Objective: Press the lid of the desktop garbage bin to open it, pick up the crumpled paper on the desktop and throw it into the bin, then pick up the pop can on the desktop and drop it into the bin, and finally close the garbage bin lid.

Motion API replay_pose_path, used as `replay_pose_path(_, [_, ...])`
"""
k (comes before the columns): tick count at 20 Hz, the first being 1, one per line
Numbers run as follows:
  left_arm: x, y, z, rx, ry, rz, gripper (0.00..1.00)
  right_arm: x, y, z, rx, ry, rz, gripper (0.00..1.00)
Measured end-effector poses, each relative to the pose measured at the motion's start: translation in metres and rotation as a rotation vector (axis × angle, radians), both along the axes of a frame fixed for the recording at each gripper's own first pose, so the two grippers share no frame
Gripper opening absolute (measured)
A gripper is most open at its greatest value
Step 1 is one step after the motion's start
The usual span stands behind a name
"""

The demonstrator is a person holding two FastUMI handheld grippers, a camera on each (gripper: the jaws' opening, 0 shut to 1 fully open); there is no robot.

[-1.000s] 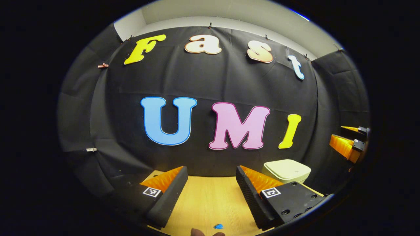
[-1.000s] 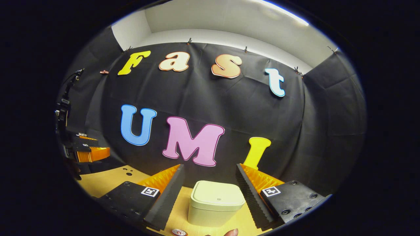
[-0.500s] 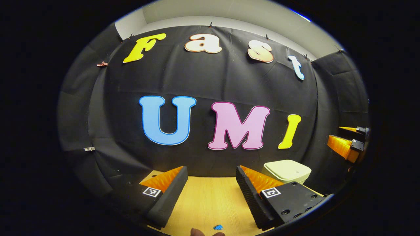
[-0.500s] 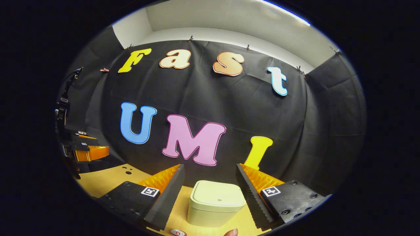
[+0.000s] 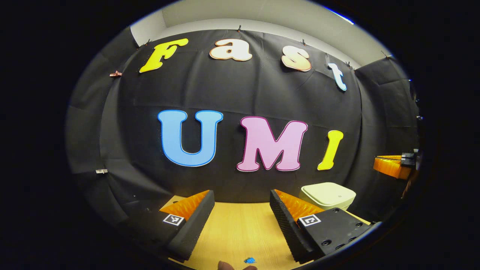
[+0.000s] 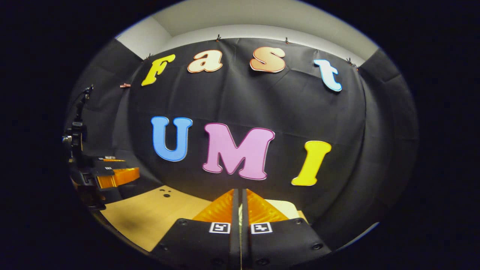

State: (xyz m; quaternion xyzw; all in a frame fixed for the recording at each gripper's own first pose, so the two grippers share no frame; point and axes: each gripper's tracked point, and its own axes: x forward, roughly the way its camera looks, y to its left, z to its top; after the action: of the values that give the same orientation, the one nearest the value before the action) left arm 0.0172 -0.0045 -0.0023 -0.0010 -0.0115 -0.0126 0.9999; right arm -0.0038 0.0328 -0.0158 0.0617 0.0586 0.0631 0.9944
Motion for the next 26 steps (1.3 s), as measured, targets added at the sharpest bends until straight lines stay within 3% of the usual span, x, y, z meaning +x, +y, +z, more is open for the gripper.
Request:
replay_pose_path(3, [-0.001,-0.001,-0.002,0.000,0.000,-0.001,0.95,0.025,-0.033,-0.012,-0.048,0.024,-0.050,0.06])
replay_pose_path(8, [-0.003,0.003,-0.004,-0.001,0.001,0.009,0.95,0.065,-0.048,-0.046,-0.045,0.099,-0.066,0.05])
replay_pose_path(17, [-0.004,0.017,-0.015,-0.008,0.024,0.059,0.95,0.106,-0.060,-0.151,0.043,0.406,-0.018,0.06])
replay_pose_path(26, [0.004,0.015,-0.029,-0.029,0.056,0.087,0.95,0.121,-0.057,-0.221,0.022,0.595,0.032,0.07])
